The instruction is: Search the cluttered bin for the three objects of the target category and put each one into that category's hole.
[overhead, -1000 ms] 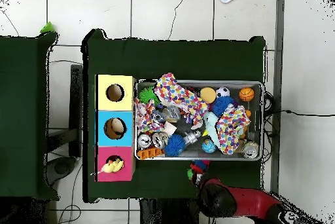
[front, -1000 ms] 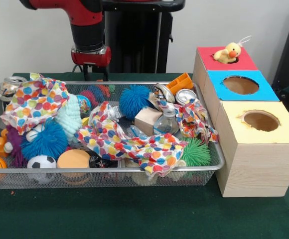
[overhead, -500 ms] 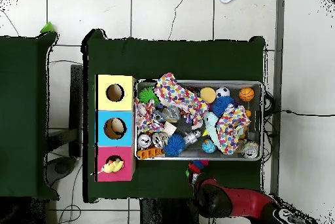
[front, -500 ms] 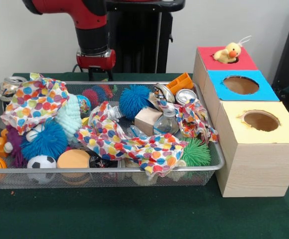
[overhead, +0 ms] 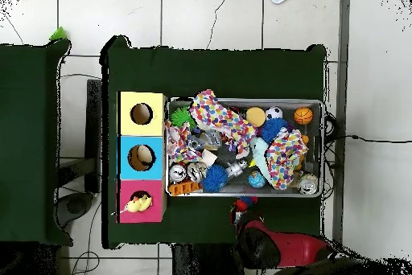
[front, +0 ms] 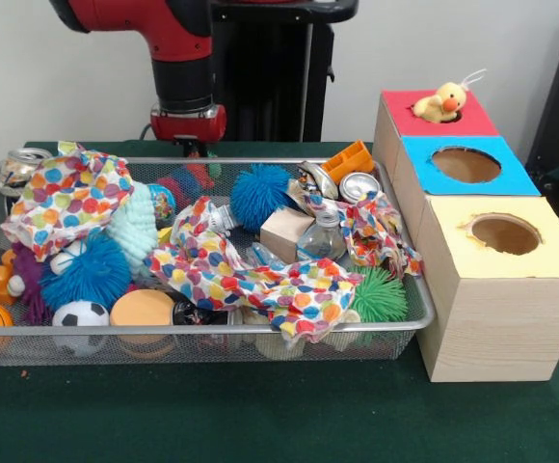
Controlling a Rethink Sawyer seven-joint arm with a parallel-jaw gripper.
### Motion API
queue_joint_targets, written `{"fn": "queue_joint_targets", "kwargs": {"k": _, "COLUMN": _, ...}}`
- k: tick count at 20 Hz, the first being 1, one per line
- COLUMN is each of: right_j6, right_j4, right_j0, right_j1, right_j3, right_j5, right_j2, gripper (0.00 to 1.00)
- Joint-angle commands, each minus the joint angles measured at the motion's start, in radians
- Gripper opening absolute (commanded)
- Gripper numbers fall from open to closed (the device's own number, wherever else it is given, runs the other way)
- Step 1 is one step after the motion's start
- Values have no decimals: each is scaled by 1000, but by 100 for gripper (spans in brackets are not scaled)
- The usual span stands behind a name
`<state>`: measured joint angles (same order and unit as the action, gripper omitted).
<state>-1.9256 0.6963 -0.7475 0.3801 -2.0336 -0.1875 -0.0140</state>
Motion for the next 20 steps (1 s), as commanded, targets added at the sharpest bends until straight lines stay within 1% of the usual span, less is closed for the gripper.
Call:
{"fn": "queue_joint_targets", "kwargs": {"k": 1, "right_j6": -106, "right_j4": -51, "right_j0": 15, "right_j1": -65, "right_j3": 189, "right_j5": 0, "right_j2": -10, "gripper": 0}}
{"fn": "queue_joint_targets", "kwargs": {"k": 8, "right_j6": -72, "right_j4": -41, "right_j0": -14, "right_j1": 2, "right_j3": 163, "right_j5": 103, "right_j2": -55, "gripper": 0}}
{"fn": "queue_joint_targets", "kwargs": {"k": 10, "right_j6": -48, "right_j4": -47, "right_j0": -17, "right_j1": 39, "right_j3": 151, "right_j5": 167, "right_j2": -66, "gripper": 0}}
{"fn": "queue_joint_targets", "kwargs": {"k": 13, "right_j6": 2, "right_j4": -61, "right_j0": -49, "right_j1": 119, "right_j3": 113, "right_j5": 290, "right_j2": -110, "gripper": 0}}
{"fn": "queue_joint_targets", "kwargs": {"k": 17, "right_j6": 68, "right_j4": -117, "right_j0": -88, "right_j1": 227, "right_j3": 66, "right_j5": 482, "right_j2": -172, "gripper": 0}}
{"fn": "queue_joint_targets", "kwargs": {"k": 20, "right_j6": 83, "right_j4": -145, "right_j0": -105, "right_j1": 277, "right_j3": 48, "right_j5": 566, "right_j2": -208, "gripper": 0}}
